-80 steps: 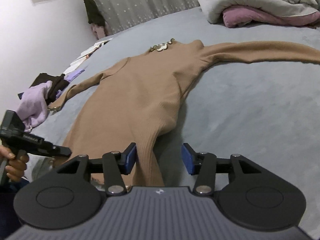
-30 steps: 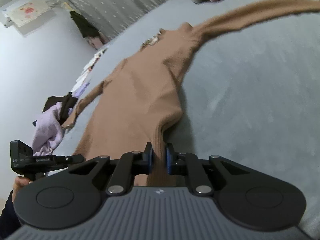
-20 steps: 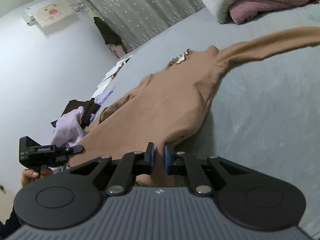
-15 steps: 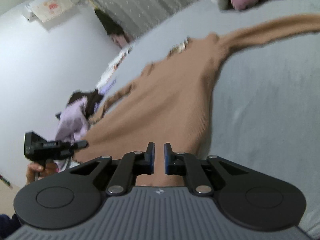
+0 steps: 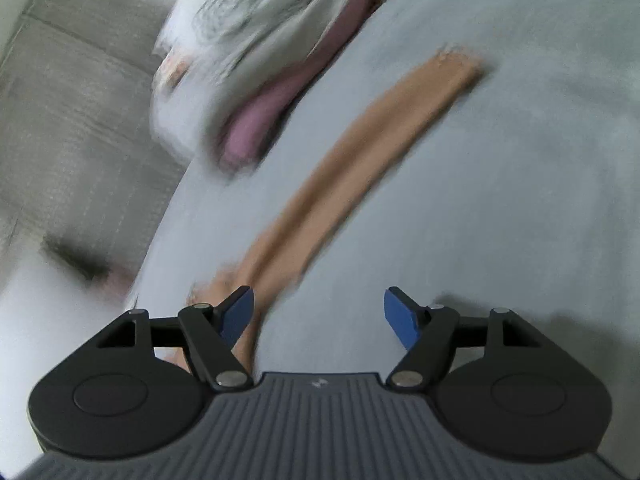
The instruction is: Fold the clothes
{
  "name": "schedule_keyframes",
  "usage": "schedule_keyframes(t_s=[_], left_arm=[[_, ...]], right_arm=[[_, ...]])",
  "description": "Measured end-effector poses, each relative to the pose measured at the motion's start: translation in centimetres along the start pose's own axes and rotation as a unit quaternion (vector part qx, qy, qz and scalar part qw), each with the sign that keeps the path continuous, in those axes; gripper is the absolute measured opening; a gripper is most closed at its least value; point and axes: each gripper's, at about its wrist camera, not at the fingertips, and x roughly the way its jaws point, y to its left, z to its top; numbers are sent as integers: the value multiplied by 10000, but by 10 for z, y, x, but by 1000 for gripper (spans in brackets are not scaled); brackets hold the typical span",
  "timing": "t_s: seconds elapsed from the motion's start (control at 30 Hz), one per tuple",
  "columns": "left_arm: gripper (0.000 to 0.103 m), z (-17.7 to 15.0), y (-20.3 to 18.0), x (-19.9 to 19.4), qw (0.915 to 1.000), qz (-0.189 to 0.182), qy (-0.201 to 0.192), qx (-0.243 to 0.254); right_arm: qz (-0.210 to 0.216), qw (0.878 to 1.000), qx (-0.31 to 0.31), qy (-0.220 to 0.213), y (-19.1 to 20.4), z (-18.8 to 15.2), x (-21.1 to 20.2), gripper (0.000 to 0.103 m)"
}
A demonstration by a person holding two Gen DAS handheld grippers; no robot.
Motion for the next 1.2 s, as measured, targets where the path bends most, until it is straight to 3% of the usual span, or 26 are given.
schedule_keyframes(t_s=[0.03,0.1,0.17,0.3,0.37,0.43,0.47,0.67,0.93,1.03,1.2], left_arm=[[33,4,-9,9,9997,83,-66,236],[61,10,-21,26,9976,222,-220,624],[67,15,-27,45,9951,410,-378,811],[67,35,-9,77,9942,725,-511,602],[67,48,5,84,9934,865,-611,451],[67,57,17,88,9925,969,-676,321],[67,60,27,89,9923,1040,-650,176],[67,66,61,85,9885,1317,-714,-182],[67,85,102,63,9836,1263,-869,-954],[67,89,111,51,9794,1334,-979,-1153],[67,91,115,29,9737,1638,-1171,-1065]], right_arm=[[-178,9996,-18,-227,-7,20,7,73],[-434,9979,33,-484,-21,43,19,73],[-563,9954,447,-639,-47,61,37,73],[-382,9901,861,-1040,-67,76,57,66],[-452,9905,748,-1060,-63,83,69,51],[-662,9923,411,-961,-53,88,83,13],[-727,9927,242,-936,-49,89,87,11],[-1072,9765,-973,-1597,-4,105,60,10],[-1321,9619,-1606,-1773,2,110,72,10],[-1468,9583,-1635,-1829,1,106,75,10],[-1054,9514,-1335,-2566,15,107,47,14]])
